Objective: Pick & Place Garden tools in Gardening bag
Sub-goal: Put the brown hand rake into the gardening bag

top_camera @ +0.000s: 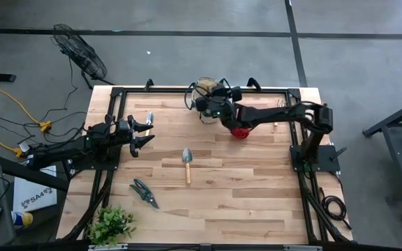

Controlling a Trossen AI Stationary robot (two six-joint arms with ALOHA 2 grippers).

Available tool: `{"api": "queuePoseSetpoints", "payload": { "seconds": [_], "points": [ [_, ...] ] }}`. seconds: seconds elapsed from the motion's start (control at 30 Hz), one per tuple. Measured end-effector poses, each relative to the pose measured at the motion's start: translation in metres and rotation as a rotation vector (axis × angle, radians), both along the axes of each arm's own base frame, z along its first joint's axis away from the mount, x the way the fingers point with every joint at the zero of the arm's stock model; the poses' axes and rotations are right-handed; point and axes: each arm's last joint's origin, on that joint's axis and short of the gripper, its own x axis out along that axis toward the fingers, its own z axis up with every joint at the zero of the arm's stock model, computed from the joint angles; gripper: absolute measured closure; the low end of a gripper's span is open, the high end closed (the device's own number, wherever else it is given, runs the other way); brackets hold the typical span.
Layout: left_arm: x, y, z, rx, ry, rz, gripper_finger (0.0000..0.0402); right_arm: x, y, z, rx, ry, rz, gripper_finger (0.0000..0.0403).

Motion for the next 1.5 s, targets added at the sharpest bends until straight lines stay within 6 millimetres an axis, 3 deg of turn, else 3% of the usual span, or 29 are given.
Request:
{"api": "queuePoseSetpoints", "payload": {
  "seconds": [0.13,0.37,0.5,0.73,1.1,1.5],
  "points": [
    [0.0,0.0,0.0,0.0,0.0,0.0,0.0178,-0.016,0.006,0.014,0.086,0.005,0.056,0.0195],
    [0.0,0.0,0.0,0.0,0.0,0.0,0.0178,-0.043,0.029,0.029,0.334,0.026,0.235,0.0198],
    [0.0,0.0,0.0,0.0,0.0,0.0,0.0178,-0.057,0.041,0.03,0.477,0.088,0.303,0.0198],
    [0.0,0.0,0.0,0.0,0.0,0.0,0.0178,-0.087,0.051,0.017,0.784,-0.006,0.343,0.0198],
    [0.0,0.0,0.0,0.0,0.0,0.0,0.0178,-0.15,0.059,-0.002,0.873,-0.029,0.318,0.0198],
    [0.0,0.0,0.0,0.0,0.0,0.0,0.0178,-0.19,0.034,-0.02,0.93,-0.079,0.092,0.0198]
  ]
}}
